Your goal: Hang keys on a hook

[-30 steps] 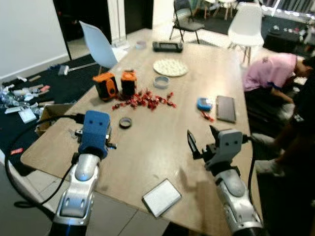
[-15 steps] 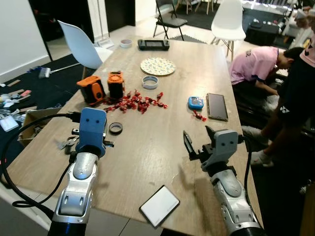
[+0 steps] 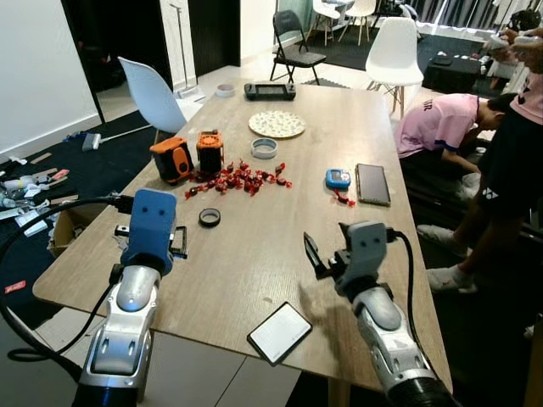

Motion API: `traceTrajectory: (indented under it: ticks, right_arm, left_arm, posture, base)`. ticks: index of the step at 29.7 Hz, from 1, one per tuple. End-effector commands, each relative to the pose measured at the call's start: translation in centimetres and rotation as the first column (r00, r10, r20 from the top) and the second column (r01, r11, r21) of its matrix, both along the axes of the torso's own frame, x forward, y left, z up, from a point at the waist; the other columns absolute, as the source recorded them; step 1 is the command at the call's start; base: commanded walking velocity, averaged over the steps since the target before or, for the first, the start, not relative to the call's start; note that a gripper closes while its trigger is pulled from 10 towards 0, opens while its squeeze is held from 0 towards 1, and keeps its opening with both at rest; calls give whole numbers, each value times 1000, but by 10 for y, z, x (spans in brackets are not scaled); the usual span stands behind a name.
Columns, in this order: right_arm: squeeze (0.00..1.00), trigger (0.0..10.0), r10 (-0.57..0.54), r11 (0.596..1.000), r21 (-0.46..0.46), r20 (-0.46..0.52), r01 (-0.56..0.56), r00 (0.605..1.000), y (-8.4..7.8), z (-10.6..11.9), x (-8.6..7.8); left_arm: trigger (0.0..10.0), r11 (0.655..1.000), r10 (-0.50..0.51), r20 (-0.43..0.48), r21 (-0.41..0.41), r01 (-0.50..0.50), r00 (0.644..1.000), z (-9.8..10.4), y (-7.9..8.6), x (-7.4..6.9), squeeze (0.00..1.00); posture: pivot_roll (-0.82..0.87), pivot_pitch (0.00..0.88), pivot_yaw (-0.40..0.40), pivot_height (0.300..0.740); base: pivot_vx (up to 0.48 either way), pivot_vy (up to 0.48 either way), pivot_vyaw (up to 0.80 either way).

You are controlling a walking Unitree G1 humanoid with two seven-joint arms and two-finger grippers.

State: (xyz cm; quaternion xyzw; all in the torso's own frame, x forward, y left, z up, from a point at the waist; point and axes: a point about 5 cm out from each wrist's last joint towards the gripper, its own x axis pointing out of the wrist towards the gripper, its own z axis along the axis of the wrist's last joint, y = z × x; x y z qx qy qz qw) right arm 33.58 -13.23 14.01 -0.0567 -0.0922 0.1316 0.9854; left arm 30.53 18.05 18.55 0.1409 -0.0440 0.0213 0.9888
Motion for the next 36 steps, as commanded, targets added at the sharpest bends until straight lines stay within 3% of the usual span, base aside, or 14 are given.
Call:
traceTrajectory:
  ticks: [1,6,8,11,18,19,24,29,31,36]
  right_arm:
    - [0,10000,-13,1000,-25,-40,12,999,-2,-7,2]
    - [0,10000,-7,999,-38,-33,6,999,-2,-3,7]
    - [0,10000,7,999,-38,-5,-8,1000,-2,2,7]
    - [0,10000,19,999,-34,14,-18,1000,-1,3,6]
    - [0,10000,41,998,-39,43,-40,998,5,6,3]
    - [0,10000,52,998,-37,57,-49,997,7,8,1]
    - [0,10000,57,998,-35,69,-54,996,8,9,-3]
    - [0,10000,53,998,-32,65,-51,996,7,6,-6]
    - [0,10000,55,998,-31,64,-53,996,8,5,-7]
    - [0,10000,63,998,-33,63,-61,996,9,5,-6]
  left_arm:
    - [10000,999,31,-66,22,-29,997,-11,12,-2,0]
    - [10000,998,68,-136,27,-65,988,-25,28,-3,0]
    - [10000,994,111,-183,22,-109,977,-34,42,-1,0]
    - [10000,992,129,-201,19,-128,971,-38,51,7,0]
    - [10000,996,93,-232,38,-86,968,-37,48,34,0]
    - [10000,996,86,-232,29,-82,969,-33,48,43,0]
    - [10000,997,73,-248,23,-70,966,-29,55,52,0]
    - [10000,998,69,-273,29,-64,960,-28,72,52,0]
    - [10000,997,74,-278,14,-73,958,-25,87,51,0]
    - [10000,999,-32,-316,-33,23,948,-19,104,45,0]
  posture:
    - [171,154,-9,740]
    - [175,156,-10,740]
    - [174,157,-20,740]
    - [168,156,-24,740]
    - [148,152,-17,740]
    - [141,151,-13,740]
    - [133,151,-9,740]
    - [119,149,0,740]
    - [119,149,0,740]
    - [129,147,-8,740]
  base:
    - [0,0,0]
    - [0,0,0]
    - [0,0,0]
    - [0,0,0]
    - [0,0,0]
    - [0,0,0]
    - [0,0,0]
    - [0,0,0]
    - [0,0,0]
    - [0,0,0]
